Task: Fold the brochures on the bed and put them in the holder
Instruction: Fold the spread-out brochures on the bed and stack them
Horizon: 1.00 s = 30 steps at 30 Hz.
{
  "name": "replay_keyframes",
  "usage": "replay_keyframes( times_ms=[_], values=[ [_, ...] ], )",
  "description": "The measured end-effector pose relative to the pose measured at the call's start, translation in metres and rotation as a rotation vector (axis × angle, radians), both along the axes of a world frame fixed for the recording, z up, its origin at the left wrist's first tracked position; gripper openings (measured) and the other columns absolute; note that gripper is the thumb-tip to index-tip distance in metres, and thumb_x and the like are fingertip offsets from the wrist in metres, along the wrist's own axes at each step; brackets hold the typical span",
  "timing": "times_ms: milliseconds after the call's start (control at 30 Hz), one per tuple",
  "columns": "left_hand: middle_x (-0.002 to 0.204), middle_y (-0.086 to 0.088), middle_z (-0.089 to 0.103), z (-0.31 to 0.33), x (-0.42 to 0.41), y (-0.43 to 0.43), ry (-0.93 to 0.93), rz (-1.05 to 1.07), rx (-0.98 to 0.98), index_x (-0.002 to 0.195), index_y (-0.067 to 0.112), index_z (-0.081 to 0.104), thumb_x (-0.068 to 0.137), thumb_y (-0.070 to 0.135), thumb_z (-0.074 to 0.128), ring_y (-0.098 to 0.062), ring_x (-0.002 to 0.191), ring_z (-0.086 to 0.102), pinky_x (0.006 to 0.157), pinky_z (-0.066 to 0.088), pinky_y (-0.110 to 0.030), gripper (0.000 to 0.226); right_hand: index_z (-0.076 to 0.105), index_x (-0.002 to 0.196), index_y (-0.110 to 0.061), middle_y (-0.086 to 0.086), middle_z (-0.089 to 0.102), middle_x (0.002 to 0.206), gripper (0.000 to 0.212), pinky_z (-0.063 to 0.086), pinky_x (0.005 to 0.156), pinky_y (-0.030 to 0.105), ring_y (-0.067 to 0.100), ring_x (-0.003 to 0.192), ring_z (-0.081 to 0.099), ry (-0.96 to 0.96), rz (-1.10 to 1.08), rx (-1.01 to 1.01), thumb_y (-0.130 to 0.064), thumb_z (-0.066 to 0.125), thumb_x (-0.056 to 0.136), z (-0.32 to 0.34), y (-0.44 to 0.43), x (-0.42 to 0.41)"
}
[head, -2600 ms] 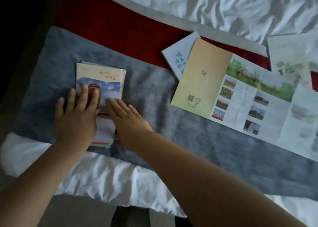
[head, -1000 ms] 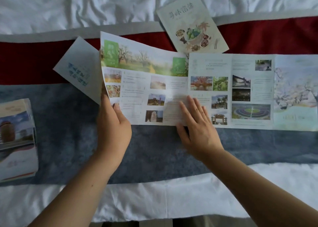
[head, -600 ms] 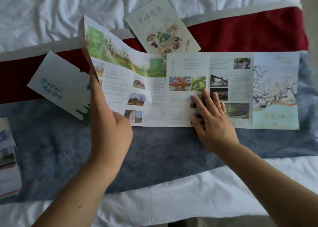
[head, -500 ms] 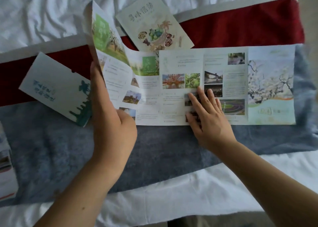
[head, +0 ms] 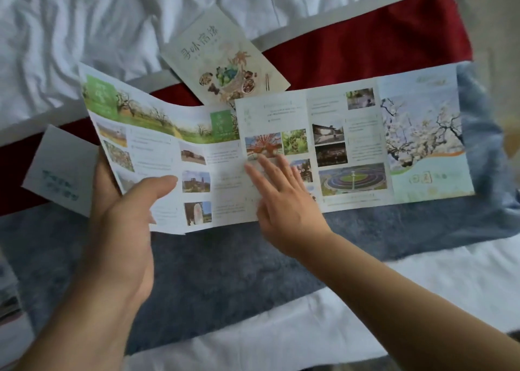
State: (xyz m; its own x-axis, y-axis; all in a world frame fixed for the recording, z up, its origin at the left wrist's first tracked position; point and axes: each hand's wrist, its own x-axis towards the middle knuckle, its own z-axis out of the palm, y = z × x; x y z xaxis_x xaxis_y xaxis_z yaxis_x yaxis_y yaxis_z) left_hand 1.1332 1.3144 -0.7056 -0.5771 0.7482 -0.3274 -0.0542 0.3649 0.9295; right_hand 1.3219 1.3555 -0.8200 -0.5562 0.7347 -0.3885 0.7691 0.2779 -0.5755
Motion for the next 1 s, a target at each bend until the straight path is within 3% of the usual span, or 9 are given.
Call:
replay_keyframes(
  times_ms=[100, 300, 367, 433, 533, 667, 800, 900, 1000],
  values=[
    [0.126, 0.011, 0.072, -0.007, -0.007, -0.002, -0.071, -0.037, 0.048, 0.143, 0.023, 0.053, 0.086, 0.012, 0.059, -0.011, 0.117, 0.069, 0.082, 0.058, -0.020, 0.059, -0.007, 0.163, -0.037, -0.010, -0.010, 0.173, 0.080, -0.003, 0.129, 0.050, 0.021, 0.158, -0.016, 0.116, 0.018, -0.119, -0.017, 0.039, 0.101, 0.009, 0.000, -0.047],
    [0.153, -0.003, 0.053, -0.013, -0.037, -0.003, -0.283, -0.100, 0.160, 0.157, 0.018, 0.037, 0.102, 0.035, 0.049, -0.023, 0.141, 0.050, 0.118, 0.039, -0.046, 0.059, -0.008, 0.160, -0.050, -0.030, -0.012, 0.167, 0.099, -0.017, 0.115, 0.069, 0.026, 0.156, -0.024, 0.200, 0.102, -0.247, -0.005, 0.040, 0.086, 0.015, -0.003, -0.106],
    [0.153, 0.003, 0.053, -0.018, -0.043, -0.003, -0.287, -0.129, 0.138, 0.153, 0.023, 0.042, 0.103, 0.044, 0.048, -0.017, 0.142, 0.049, 0.119, 0.038, -0.042, 0.055, -0.010, 0.161, -0.046, -0.027, -0.011, 0.169, 0.098, -0.021, 0.116, 0.067, 0.024, 0.155, -0.026, 0.154, 0.170, -0.244, -0.005, 0.039, 0.087, 0.011, -0.009, -0.113],
    [0.153, 0.016, 0.051, -0.027, -0.046, -0.002, -0.211, -0.163, 0.034, 0.152, 0.033, 0.046, 0.100, 0.056, 0.045, -0.003, 0.141, 0.046, 0.121, 0.036, -0.038, 0.057, -0.006, 0.164, -0.037, -0.020, -0.009, 0.171, 0.091, -0.020, 0.120, 0.062, 0.022, 0.156, -0.023, 0.080, 0.243, -0.199, -0.006, 0.039, 0.091, 0.007, -0.016, -0.114],
    [0.165, 0.023, 0.026, -0.044, -0.049, -0.003, 0.128, -0.320, -0.136, 0.159, 0.044, 0.023, 0.100, 0.058, 0.033, 0.008, 0.149, 0.024, 0.128, 0.021, -0.039, 0.061, 0.004, 0.166, -0.021, -0.004, -0.008, 0.173, 0.075, -0.009, 0.128, 0.050, 0.019, 0.157, -0.020, 0.001, 0.184, -0.101, -0.012, 0.037, 0.099, 0.000, -0.022, -0.099],
    [0.172, 0.014, -0.001, -0.059, -0.041, -0.005, 0.487, -0.603, -0.066, 0.160, 0.043, -0.005, 0.108, 0.043, 0.035, 0.001, 0.156, -0.005, 0.129, 0.005, -0.049, 0.066, 0.005, 0.165, -0.019, 0.000, -0.014, 0.172, 0.069, -0.007, 0.128, 0.051, 0.024, 0.155, -0.026, -0.177, 0.062, 0.094, -0.027, 0.033, 0.103, -0.010, -0.019, -0.052],
    [0.170, 0.019, -0.005, -0.072, -0.024, -0.003, 0.433, -0.628, -0.139, 0.151, 0.058, -0.019, 0.108, 0.036, 0.044, -0.005, 0.156, -0.005, 0.128, 0.008, -0.053, 0.079, 0.005, 0.165, -0.028, 0.001, -0.013, 0.173, 0.069, -0.015, 0.125, 0.048, 0.028, 0.156, -0.023, -0.290, -0.053, 0.174, -0.044, 0.035, 0.105, -0.016, -0.007, 0.002],
    [0.171, 0.015, -0.006, -0.089, -0.014, 0.003, 0.443, -0.639, -0.242, 0.156, 0.052, -0.016, 0.105, 0.035, 0.049, -0.020, 0.159, -0.002, 0.125, 0.011, -0.062, 0.085, -0.002, 0.165, -0.032, 0.002, -0.014, 0.173, 0.072, -0.011, 0.126, 0.052, 0.031, 0.157, -0.022, -0.339, -0.124, 0.186, -0.057, 0.028, 0.105, -0.020, 0.001, 0.035],
    [0.172, 0.003, -0.011, -0.106, -0.003, 0.008, 0.641, -0.691, -0.419, 0.160, 0.045, -0.011, 0.101, 0.053, 0.050, -0.032, 0.158, -0.010, 0.123, 0.004, -0.066, 0.085, -0.006, 0.164, -0.039, 0.005, -0.018, 0.172, 0.075, -0.013, 0.125, 0.052, 0.034, 0.156, -0.022, -0.388, -0.172, 0.189, -0.069, 0.025, 0.102, -0.024, 0.009, 0.059]
  ],
)
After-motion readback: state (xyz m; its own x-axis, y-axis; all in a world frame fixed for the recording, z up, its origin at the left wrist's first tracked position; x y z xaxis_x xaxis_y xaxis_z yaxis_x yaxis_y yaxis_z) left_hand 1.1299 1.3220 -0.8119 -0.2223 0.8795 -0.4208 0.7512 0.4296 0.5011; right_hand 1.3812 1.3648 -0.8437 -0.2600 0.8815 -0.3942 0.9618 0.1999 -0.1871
